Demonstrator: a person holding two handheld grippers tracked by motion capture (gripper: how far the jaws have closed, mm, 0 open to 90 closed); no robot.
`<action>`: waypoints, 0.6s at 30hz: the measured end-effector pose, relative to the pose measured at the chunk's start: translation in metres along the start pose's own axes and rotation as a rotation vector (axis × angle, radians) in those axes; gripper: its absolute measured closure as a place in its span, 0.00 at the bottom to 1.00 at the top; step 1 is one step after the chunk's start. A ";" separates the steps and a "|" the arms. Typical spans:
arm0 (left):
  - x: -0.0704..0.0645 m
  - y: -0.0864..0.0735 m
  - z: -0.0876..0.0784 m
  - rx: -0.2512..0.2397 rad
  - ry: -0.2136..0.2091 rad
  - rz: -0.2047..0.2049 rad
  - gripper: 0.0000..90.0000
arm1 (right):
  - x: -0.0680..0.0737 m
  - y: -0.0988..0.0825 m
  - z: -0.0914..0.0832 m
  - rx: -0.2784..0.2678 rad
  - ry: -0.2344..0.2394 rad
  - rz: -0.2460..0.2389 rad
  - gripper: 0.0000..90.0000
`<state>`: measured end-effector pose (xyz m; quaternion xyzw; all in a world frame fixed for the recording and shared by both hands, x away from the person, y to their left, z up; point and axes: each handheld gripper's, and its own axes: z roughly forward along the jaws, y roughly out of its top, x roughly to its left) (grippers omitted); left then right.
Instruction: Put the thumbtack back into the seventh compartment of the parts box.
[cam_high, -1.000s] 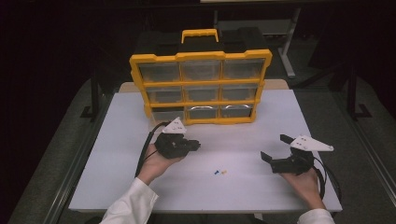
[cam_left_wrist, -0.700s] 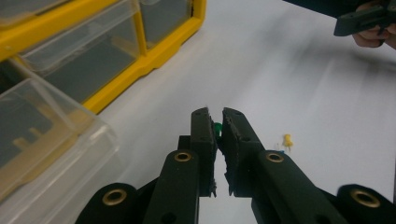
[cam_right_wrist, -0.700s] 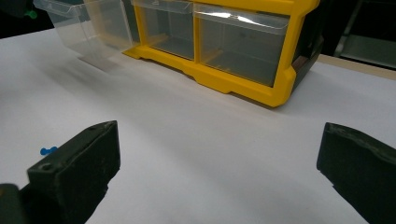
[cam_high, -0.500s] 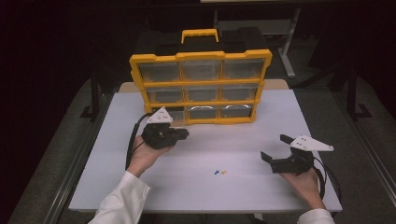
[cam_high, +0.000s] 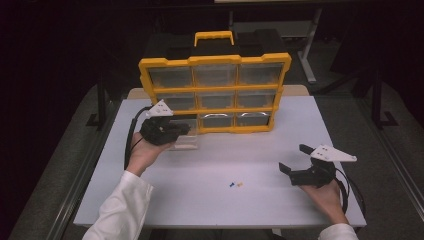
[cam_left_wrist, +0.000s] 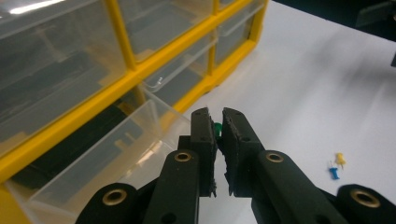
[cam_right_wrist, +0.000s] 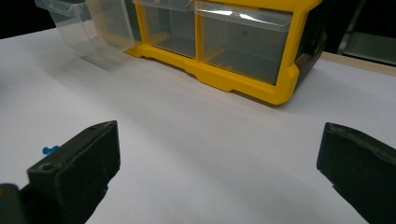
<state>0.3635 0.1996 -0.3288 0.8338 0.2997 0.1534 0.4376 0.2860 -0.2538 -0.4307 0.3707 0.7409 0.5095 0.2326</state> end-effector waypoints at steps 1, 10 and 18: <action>0.002 0.000 0.000 0.002 0.004 -0.003 0.92 | 0.000 0.000 0.000 0.001 0.000 -0.001 0.00; 0.017 -0.002 0.002 0.017 0.024 -0.038 0.92 | 0.000 0.000 0.001 0.005 0.000 0.002 0.00; 0.023 -0.004 0.009 0.037 0.017 -0.033 0.91 | 0.001 -0.001 0.001 0.009 -0.001 -0.002 0.00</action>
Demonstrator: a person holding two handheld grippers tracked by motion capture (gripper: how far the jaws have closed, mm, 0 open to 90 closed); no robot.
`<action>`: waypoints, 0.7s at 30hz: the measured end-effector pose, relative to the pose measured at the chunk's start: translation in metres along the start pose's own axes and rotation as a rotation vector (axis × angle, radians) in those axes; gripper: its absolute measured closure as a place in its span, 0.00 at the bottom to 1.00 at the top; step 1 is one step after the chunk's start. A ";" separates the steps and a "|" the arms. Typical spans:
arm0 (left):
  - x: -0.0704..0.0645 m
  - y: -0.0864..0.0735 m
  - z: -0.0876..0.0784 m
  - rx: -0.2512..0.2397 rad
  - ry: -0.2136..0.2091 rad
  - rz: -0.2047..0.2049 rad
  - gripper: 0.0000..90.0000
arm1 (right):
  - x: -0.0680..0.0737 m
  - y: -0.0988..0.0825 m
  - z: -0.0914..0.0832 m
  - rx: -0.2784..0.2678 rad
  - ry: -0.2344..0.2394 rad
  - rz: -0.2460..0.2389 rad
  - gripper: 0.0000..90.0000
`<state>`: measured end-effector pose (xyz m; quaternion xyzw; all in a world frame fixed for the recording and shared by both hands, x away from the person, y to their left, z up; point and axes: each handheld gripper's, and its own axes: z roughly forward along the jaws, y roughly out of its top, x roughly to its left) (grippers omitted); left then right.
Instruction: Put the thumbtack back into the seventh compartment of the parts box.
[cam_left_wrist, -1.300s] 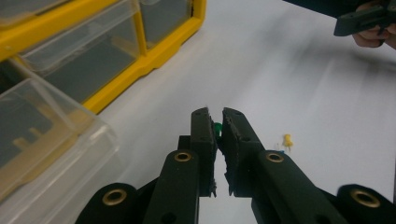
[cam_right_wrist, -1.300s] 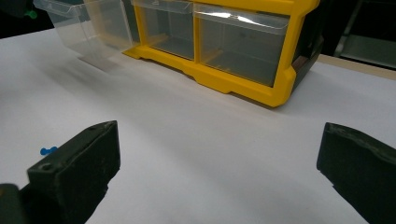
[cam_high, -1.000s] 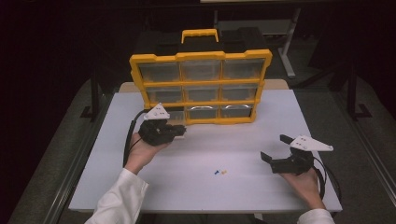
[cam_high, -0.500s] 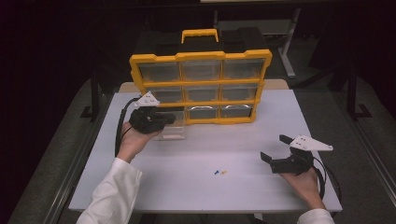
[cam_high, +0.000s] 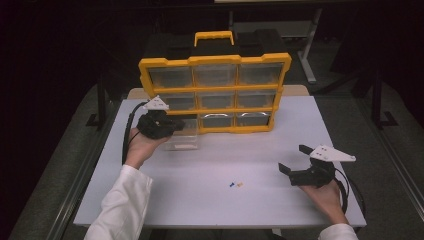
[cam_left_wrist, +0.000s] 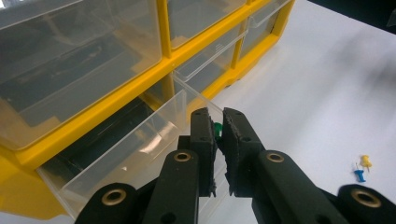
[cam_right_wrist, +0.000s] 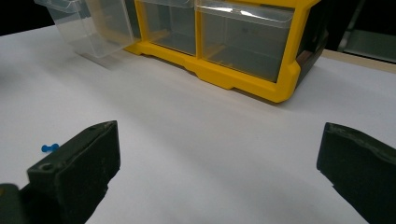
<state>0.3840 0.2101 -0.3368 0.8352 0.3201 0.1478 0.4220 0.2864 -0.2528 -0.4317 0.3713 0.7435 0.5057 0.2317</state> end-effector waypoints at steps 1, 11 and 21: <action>0.000 0.000 0.000 0.003 0.002 0.001 0.90 | 0.000 0.000 0.000 0.000 0.000 0.000 0.00; -0.007 0.004 -0.003 -0.053 0.032 -0.062 0.31 | 0.000 0.000 0.000 0.001 -0.006 -0.007 0.00; -0.027 0.008 0.000 -0.098 0.030 -0.100 0.00 | 0.000 0.000 -0.001 -0.002 -0.008 -0.002 0.00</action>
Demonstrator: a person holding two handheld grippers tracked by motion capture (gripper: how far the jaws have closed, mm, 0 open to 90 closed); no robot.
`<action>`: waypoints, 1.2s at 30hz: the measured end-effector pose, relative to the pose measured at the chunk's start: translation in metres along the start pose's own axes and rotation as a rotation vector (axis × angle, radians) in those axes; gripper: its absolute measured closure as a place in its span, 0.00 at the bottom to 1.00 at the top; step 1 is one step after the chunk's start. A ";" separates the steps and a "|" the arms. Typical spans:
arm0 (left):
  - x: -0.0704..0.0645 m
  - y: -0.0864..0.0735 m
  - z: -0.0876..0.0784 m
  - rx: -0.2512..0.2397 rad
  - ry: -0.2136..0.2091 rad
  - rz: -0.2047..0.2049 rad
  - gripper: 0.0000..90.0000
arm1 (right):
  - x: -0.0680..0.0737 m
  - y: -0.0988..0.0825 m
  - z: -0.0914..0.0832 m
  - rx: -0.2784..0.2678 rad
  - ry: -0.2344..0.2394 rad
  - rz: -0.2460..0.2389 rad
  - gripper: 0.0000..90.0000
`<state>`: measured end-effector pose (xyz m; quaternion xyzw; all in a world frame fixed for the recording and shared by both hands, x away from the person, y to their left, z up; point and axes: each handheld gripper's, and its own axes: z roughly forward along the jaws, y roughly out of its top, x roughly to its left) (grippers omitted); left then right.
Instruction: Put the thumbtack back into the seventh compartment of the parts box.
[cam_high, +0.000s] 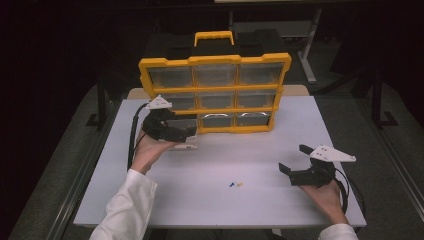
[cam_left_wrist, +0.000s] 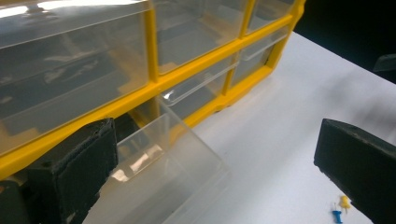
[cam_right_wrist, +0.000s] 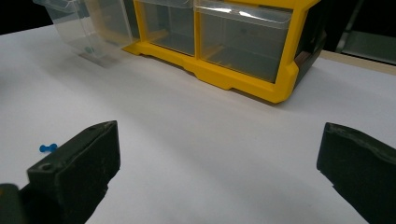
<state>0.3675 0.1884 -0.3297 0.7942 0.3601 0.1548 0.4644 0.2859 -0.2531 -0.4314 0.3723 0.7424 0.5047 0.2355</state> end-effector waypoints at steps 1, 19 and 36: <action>-0.002 0.000 0.000 -0.004 -0.003 0.005 0.00 | 0.000 0.000 0.000 0.000 0.000 0.000 0.00; -0.049 -0.013 0.016 -0.001 -0.094 0.047 0.00 | 0.001 0.001 -0.001 -0.007 -0.007 -0.007 0.00; -0.083 -0.034 0.047 0.048 -0.161 0.082 0.00 | 0.001 0.001 -0.001 -0.006 -0.007 -0.014 0.00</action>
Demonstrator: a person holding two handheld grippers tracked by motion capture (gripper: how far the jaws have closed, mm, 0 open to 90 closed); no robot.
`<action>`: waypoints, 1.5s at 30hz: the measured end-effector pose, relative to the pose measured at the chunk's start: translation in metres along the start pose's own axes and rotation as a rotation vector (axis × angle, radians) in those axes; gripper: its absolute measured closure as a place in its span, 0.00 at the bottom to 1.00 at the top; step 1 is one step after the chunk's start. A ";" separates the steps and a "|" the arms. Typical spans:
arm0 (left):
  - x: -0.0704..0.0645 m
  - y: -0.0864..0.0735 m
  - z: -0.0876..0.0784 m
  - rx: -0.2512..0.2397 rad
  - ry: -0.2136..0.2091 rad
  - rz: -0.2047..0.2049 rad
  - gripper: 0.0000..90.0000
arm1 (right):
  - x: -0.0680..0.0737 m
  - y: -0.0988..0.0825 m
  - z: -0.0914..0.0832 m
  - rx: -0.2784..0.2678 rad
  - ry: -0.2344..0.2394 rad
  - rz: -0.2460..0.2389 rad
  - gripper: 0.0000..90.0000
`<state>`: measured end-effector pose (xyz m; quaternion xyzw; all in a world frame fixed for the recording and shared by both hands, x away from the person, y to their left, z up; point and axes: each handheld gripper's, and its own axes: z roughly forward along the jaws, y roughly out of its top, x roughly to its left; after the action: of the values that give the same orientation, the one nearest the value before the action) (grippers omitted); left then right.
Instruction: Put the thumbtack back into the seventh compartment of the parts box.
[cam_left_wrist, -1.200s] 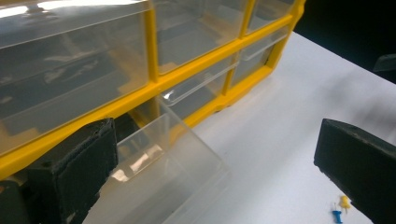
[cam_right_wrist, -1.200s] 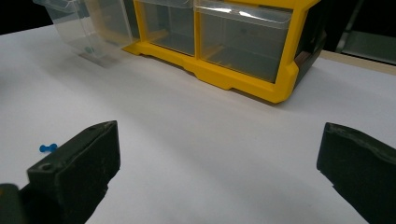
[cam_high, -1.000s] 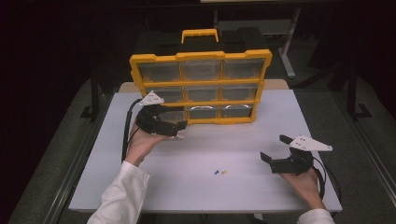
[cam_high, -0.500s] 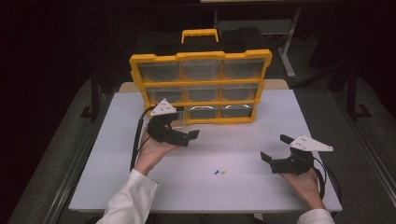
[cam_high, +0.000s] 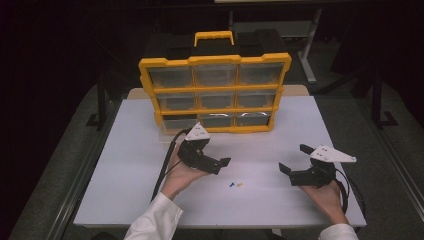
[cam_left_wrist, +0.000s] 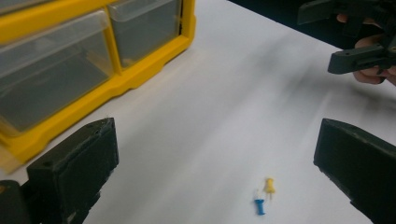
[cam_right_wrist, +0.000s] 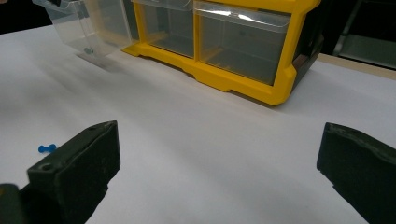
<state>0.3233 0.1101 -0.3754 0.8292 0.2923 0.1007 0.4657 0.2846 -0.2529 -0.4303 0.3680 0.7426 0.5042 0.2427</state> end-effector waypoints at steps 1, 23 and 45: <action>-0.001 -0.002 0.002 -0.007 -0.005 -0.008 0.00 | 0.000 0.000 0.000 0.000 0.000 0.000 0.00; -0.020 -0.034 0.031 0.082 -0.081 -0.034 0.07 | 0.002 -0.003 0.003 0.031 -0.003 -0.021 0.00; -0.026 -0.051 0.042 0.132 -0.126 -0.039 0.38 | 0.002 -0.003 0.004 0.037 0.000 -0.028 0.00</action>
<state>0.3008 0.0850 -0.4380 0.8570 0.2844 0.0199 0.4292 0.2853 -0.2496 -0.4349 0.3619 0.7569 0.4871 0.2427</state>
